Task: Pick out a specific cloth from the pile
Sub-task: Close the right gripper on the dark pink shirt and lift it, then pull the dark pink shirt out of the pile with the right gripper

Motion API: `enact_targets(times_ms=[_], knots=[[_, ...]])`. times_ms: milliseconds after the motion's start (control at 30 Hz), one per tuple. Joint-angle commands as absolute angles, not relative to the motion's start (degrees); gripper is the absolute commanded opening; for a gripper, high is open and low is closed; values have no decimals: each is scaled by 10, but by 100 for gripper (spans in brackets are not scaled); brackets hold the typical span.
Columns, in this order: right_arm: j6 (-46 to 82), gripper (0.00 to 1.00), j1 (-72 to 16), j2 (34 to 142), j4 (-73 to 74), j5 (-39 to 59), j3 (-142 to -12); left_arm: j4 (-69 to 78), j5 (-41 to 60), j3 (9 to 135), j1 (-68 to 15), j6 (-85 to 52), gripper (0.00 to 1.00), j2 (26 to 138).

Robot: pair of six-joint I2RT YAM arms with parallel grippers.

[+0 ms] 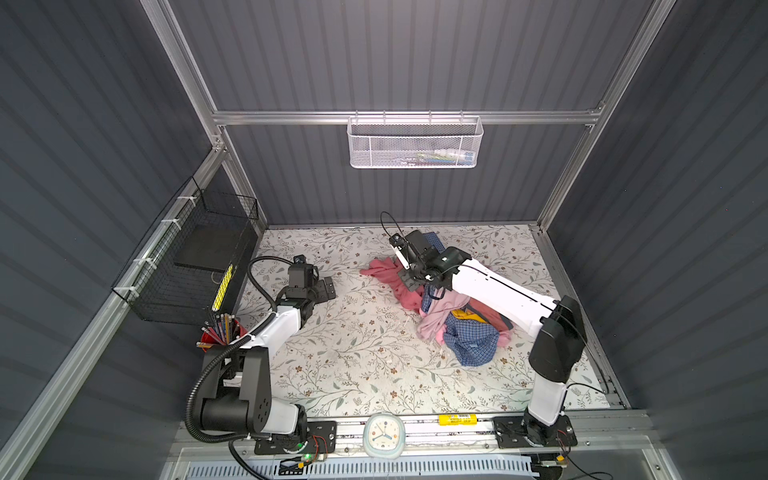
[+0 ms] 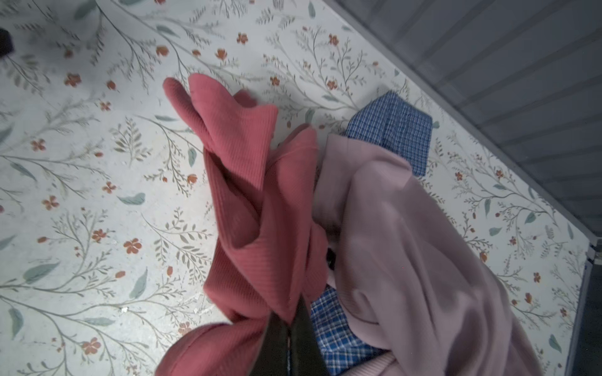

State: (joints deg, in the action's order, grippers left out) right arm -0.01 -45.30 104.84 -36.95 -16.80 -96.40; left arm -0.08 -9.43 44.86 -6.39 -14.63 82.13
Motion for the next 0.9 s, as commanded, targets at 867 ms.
enact_targets(times_ms=[867], knots=[[168, 0, -337, 664, -82, -81, -699, 6, -61, 449, -62, -151, 100, 826]])
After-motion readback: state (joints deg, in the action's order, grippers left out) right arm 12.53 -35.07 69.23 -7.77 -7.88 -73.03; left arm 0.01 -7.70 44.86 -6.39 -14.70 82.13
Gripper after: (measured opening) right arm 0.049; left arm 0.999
